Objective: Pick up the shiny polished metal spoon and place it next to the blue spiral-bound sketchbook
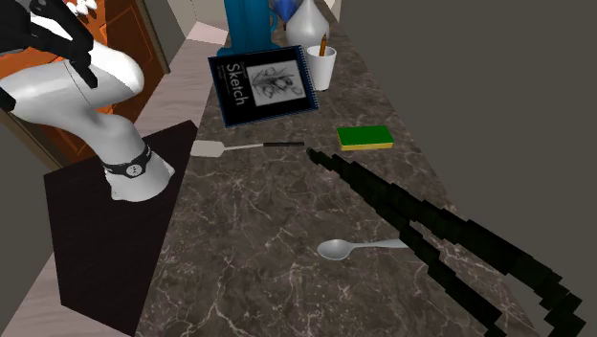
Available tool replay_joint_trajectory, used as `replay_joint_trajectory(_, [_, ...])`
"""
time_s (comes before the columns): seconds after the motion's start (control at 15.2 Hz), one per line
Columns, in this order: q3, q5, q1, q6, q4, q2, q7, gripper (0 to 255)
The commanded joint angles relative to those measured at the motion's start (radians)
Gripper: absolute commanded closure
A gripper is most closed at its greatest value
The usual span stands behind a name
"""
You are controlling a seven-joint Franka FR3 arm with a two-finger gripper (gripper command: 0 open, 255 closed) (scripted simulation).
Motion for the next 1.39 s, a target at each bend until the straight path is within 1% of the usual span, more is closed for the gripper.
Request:
replay_joint_trajectory(0.0, [0.000, 0.000, 0.000, 0.000, 0.000, 0.000, 0.000, 0])
replay_joint_trajectory(0.33, [0.083, 0.060, 0.016, 0.126, -0.029, 0.091, 0.118, 0])
replay_joint_trajectory(0.66, [0.159, 0.105, 0.031, 0.251, -0.022, 0.215, 0.230, 0])
replay_joint_trajectory(0.99, [0.228, 0.128, 0.043, 0.368, 0.021, 0.366, 0.340, 0])
replay_joint_trajectory(1.32, [0.285, 0.124, 0.054, 0.469, 0.099, 0.538, 0.452, 0])
